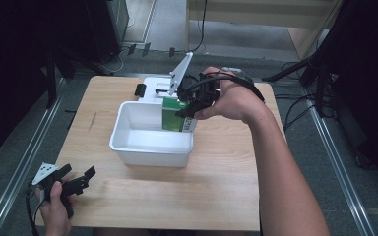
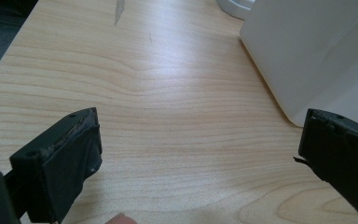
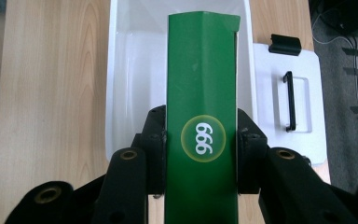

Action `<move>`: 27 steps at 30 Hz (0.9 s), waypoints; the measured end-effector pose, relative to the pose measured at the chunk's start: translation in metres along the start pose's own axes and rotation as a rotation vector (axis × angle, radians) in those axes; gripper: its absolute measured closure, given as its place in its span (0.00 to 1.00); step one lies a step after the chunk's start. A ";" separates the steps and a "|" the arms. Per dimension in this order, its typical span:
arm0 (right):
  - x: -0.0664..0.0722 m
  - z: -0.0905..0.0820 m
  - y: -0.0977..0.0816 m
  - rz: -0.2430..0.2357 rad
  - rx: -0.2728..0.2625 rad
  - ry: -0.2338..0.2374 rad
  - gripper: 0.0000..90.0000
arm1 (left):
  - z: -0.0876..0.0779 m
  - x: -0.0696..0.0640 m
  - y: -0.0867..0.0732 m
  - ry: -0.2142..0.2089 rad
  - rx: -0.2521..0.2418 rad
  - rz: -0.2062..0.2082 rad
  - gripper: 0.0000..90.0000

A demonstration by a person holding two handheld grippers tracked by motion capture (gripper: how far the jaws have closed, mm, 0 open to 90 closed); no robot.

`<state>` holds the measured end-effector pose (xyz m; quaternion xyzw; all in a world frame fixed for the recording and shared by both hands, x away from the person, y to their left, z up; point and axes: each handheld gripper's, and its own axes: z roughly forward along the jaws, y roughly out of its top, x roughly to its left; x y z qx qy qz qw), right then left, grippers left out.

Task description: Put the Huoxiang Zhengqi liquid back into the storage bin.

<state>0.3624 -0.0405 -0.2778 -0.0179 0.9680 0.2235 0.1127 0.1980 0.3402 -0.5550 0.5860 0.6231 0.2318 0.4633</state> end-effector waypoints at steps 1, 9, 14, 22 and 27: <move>0.000 0.002 0.001 -0.010 -0.004 0.007 0.72 | 0.000 0.000 0.000 0.000 0.001 0.000 0.00; -0.004 0.014 0.002 -0.026 0.001 0.016 0.72 | 0.000 0.001 0.000 -0.001 0.003 0.004 0.00; -0.005 0.022 -0.002 -0.026 -0.002 0.028 0.72 | 0.000 0.001 0.000 -0.002 0.004 0.002 0.00; -0.006 0.039 -0.007 -0.009 0.017 0.051 0.72 | 0.000 0.001 0.000 -0.001 0.004 -0.001 0.00; -0.007 0.053 -0.010 -0.013 0.021 0.074 0.72 | 0.000 0.001 0.000 -0.003 0.003 -0.003 0.00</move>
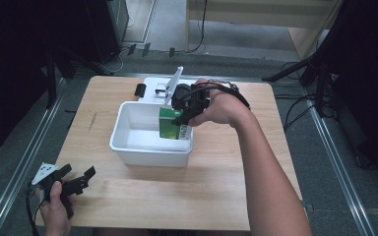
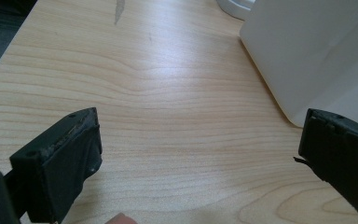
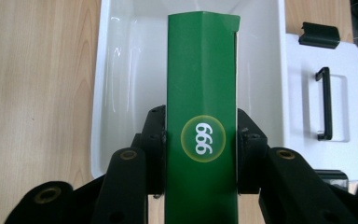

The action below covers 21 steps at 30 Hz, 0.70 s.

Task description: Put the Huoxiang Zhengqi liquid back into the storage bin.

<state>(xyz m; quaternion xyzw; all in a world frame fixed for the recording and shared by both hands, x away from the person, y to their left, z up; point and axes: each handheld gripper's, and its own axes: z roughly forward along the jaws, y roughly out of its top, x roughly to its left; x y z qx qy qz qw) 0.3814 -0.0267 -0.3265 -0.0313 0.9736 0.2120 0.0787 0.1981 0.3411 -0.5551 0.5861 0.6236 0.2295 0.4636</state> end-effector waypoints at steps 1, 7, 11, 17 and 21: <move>0.000 0.003 -0.001 -0.002 0.001 0.000 0.72 | 0.000 0.000 0.000 0.000 0.001 0.001 0.00; -0.001 0.017 -0.002 -0.008 0.021 0.014 0.72 | 0.000 0.000 0.000 0.000 -0.002 -0.004 0.00; -0.002 0.026 -0.003 -0.008 0.032 0.027 0.72 | 0.000 0.000 0.000 -0.001 -0.002 -0.003 0.00; -0.003 0.039 -0.006 -0.002 0.047 0.040 0.72 | 0.000 0.000 0.000 -0.001 -0.002 -0.004 0.00; -0.002 0.049 -0.009 0.003 0.054 0.055 0.71 | 0.000 0.000 0.000 -0.001 -0.002 -0.004 0.00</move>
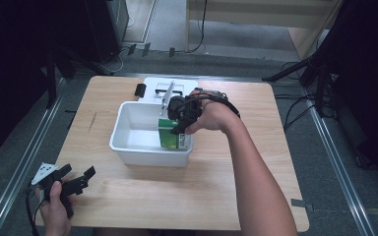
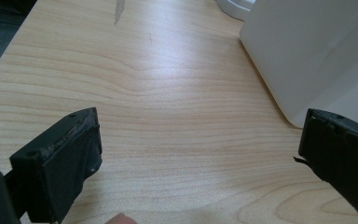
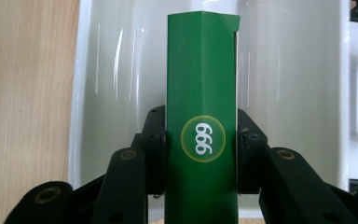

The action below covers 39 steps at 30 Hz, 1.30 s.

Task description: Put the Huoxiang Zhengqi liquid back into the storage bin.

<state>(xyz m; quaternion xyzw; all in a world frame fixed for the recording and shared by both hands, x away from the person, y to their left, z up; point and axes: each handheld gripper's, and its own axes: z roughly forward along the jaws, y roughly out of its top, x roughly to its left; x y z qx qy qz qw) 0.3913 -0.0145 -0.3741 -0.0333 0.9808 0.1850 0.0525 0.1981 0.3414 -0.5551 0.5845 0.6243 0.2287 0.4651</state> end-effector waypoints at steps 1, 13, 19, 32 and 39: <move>0.000 0.002 0.000 -0.002 0.003 0.002 0.71 | 0.000 0.000 0.000 0.000 -0.001 -0.001 0.00; -0.001 0.020 -0.004 0.000 0.025 0.020 0.71 | 0.000 0.000 0.000 -0.001 -0.002 -0.002 0.00; 0.000 0.028 -0.006 0.009 0.037 0.028 0.71 | 0.000 0.000 0.000 -0.001 -0.002 -0.002 0.00; 0.002 0.023 -0.003 0.072 0.048 0.030 0.60 | 0.000 0.000 0.000 0.001 -0.002 -0.001 0.00; 0.002 0.011 -0.002 0.205 0.009 0.002 0.45 | 0.000 0.000 0.000 0.001 0.000 -0.001 0.00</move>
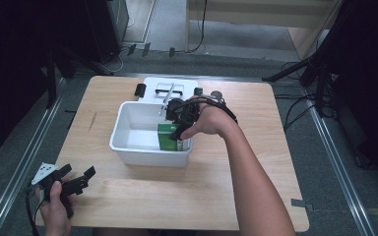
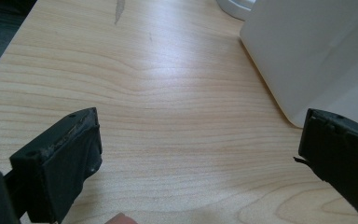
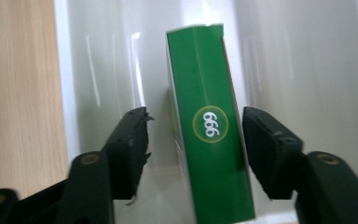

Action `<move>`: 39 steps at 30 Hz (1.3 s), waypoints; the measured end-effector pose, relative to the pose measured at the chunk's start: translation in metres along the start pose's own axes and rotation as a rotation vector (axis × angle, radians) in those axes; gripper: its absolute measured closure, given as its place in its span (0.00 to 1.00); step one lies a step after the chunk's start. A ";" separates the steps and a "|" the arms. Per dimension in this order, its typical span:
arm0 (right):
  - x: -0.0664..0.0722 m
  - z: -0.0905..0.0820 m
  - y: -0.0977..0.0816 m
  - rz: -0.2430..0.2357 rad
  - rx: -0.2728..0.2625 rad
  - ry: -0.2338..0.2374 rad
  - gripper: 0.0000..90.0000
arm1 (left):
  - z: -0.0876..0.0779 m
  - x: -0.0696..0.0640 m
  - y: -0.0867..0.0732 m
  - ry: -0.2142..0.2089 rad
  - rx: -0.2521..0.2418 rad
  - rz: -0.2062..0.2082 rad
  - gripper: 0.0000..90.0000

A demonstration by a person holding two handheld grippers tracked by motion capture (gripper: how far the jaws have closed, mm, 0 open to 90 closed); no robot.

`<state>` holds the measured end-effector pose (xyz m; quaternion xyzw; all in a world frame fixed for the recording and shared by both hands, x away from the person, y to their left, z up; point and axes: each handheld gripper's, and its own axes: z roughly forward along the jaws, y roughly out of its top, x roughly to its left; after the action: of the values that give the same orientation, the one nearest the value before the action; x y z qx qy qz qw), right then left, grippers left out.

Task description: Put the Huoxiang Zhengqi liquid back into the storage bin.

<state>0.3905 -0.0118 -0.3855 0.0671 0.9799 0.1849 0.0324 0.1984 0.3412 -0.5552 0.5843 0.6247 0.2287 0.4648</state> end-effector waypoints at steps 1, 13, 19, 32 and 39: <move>0.000 -0.003 0.001 0.020 -0.013 -0.012 0.44 | 0.000 0.000 0.000 0.001 0.001 0.001 0.00; 0.000 -0.014 0.000 0.114 -0.073 -0.023 0.38 | 0.000 0.000 0.000 0.002 0.000 0.002 0.00; -0.004 -0.021 -0.008 0.177 -0.127 -0.046 0.33 | 0.000 0.000 0.000 0.002 0.001 0.001 0.00; -0.010 -0.039 -0.050 0.419 -0.295 -0.182 0.28 | 0.000 -0.001 0.000 0.005 0.000 0.006 0.00; -0.012 -0.042 -0.081 0.534 -0.343 -0.276 0.31 | 0.000 -0.001 0.000 0.006 0.007 0.009 0.00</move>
<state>0.3891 -0.1034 -0.3761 0.3390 0.8688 0.3383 0.1260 0.1982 0.3406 -0.5548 0.5880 0.6242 0.2305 0.4599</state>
